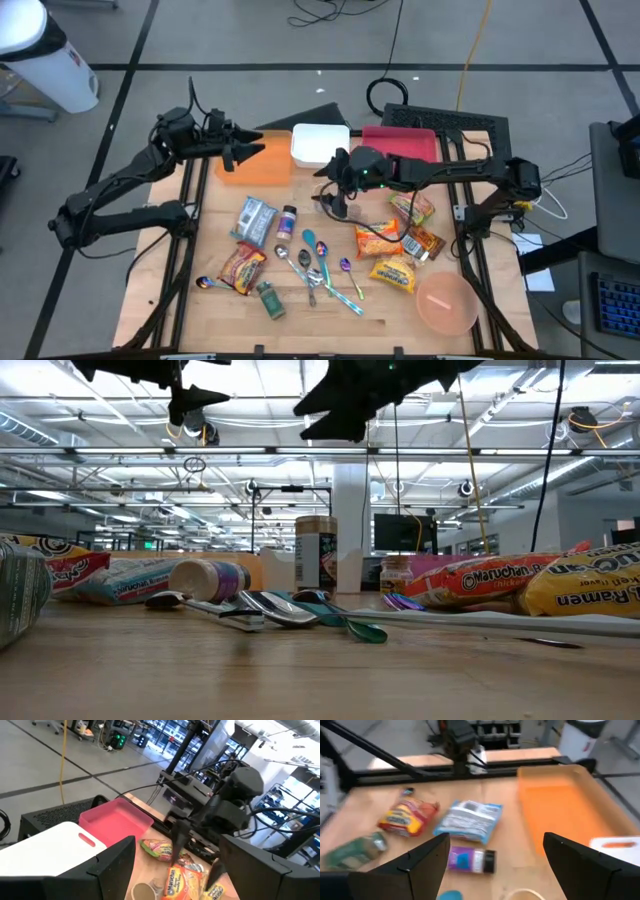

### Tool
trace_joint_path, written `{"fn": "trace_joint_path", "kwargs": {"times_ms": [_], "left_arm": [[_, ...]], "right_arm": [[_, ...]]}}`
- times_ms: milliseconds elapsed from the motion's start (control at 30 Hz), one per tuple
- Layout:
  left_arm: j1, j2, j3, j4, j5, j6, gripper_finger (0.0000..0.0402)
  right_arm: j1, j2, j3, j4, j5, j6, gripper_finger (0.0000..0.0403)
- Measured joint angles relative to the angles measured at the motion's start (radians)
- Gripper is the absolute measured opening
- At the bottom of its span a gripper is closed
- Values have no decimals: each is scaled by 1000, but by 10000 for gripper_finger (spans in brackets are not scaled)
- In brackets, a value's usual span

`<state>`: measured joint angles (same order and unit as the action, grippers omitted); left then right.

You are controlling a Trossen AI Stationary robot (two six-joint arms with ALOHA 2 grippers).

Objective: Pick & Place Food Item
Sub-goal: Put the gold spice bottle into the red bin

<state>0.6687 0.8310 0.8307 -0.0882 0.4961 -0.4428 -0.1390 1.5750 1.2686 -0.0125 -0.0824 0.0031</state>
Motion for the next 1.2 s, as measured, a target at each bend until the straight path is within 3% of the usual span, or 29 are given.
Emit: {"fn": "trace_joint_path", "kwargs": {"times_ms": [400,533,1200], "left_arm": [[-42,36,0,0,-1,-4,296],[-60,54,0,1,0,-4,296],[-143,166,0,13,-2,0,296]], "right_arm": [[-1,117,-1,-7,12,-43,315],[-1,142,-1,-20,84,-51,315],[-25,161,-20,-127,113,-67,315]]}}
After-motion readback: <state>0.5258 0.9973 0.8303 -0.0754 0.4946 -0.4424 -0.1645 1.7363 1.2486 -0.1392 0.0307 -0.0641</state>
